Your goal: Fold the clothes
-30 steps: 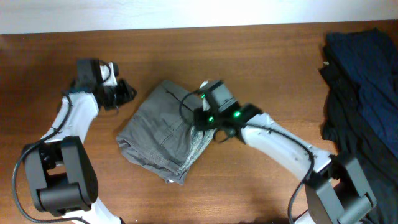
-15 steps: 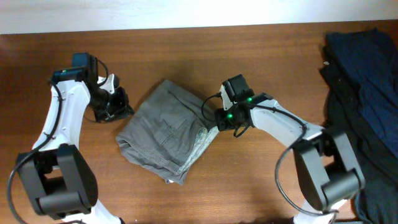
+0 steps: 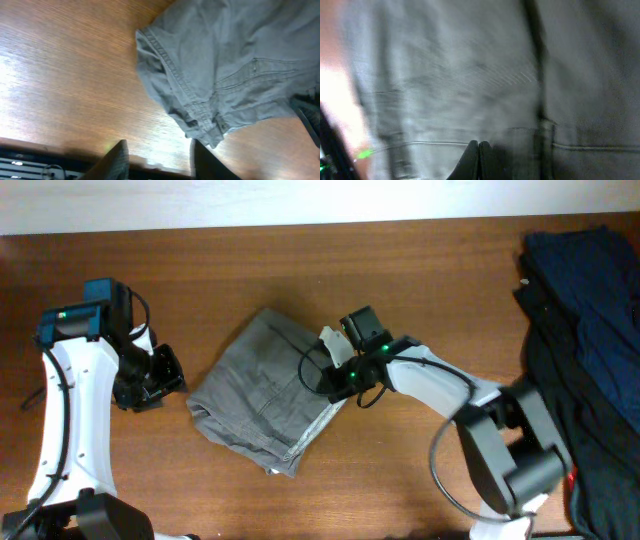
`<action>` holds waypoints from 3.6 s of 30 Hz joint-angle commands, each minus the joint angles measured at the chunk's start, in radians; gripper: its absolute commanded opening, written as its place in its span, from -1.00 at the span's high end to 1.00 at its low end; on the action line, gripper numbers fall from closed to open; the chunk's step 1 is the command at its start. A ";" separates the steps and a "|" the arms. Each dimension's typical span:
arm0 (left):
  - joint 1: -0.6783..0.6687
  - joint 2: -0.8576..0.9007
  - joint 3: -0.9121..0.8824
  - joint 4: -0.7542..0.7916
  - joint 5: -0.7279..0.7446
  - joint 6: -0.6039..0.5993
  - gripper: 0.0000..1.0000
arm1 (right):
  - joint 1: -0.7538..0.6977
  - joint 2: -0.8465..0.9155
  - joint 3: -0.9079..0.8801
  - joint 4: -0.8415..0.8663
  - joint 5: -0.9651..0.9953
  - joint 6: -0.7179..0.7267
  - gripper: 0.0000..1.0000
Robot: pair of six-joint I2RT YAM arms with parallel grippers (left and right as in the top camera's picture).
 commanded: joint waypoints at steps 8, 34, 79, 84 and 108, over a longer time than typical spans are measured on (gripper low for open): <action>0.006 -0.027 -0.278 0.101 0.035 -0.055 -0.04 | 0.060 0.026 -0.002 -0.354 0.318 0.413 0.92; 0.006 -0.451 -1.022 0.772 0.449 -0.291 -0.41 | 0.105 -0.430 -0.002 -0.374 0.396 0.251 0.91; -0.109 -0.060 -0.222 0.673 0.254 0.159 0.99 | 0.104 -0.518 0.026 -0.420 0.480 0.198 0.88; -0.064 -0.058 -0.148 0.724 0.252 0.158 0.99 | 0.104 -0.585 0.034 -0.421 0.490 0.198 0.83; 0.388 0.436 -0.203 0.824 0.065 -0.220 0.99 | 0.104 -0.599 0.034 -0.406 0.536 0.199 0.79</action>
